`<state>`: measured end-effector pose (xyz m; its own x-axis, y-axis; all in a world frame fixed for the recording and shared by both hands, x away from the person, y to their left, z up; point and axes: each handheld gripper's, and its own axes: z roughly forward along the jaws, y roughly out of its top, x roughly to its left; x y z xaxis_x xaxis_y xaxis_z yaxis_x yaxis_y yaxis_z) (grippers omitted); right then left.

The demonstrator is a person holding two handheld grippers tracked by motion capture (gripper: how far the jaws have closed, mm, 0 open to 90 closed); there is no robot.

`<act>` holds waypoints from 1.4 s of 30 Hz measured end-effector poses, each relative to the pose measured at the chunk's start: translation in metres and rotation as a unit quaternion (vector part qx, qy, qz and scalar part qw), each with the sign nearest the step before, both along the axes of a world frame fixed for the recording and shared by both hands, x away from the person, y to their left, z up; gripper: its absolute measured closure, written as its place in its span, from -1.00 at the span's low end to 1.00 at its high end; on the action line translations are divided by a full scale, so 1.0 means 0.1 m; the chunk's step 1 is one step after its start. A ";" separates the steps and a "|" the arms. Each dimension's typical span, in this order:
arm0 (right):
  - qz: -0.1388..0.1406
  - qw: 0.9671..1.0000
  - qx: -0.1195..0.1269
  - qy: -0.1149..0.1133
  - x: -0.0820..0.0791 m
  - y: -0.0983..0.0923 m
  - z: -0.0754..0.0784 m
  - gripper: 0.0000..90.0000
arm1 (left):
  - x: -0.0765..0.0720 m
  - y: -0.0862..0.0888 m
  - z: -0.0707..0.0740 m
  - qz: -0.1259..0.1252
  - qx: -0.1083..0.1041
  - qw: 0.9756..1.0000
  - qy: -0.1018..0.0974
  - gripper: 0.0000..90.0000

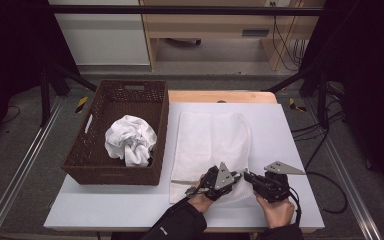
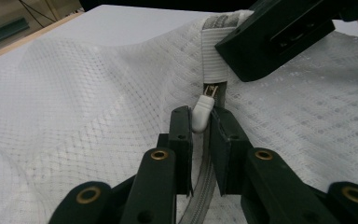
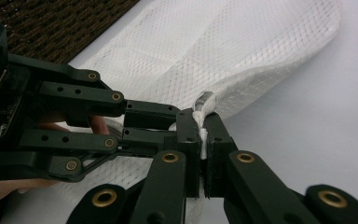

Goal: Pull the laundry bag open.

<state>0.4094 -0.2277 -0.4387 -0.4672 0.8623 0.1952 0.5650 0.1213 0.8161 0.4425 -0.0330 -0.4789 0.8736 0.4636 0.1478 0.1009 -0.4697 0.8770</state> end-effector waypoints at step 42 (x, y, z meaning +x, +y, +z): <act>-0.011 1.000 0.013 0.008 0.00 0.02 0.01 0.96 | -0.08 -0.12 0.00 0.024 0.043 0.997 -0.061 0.76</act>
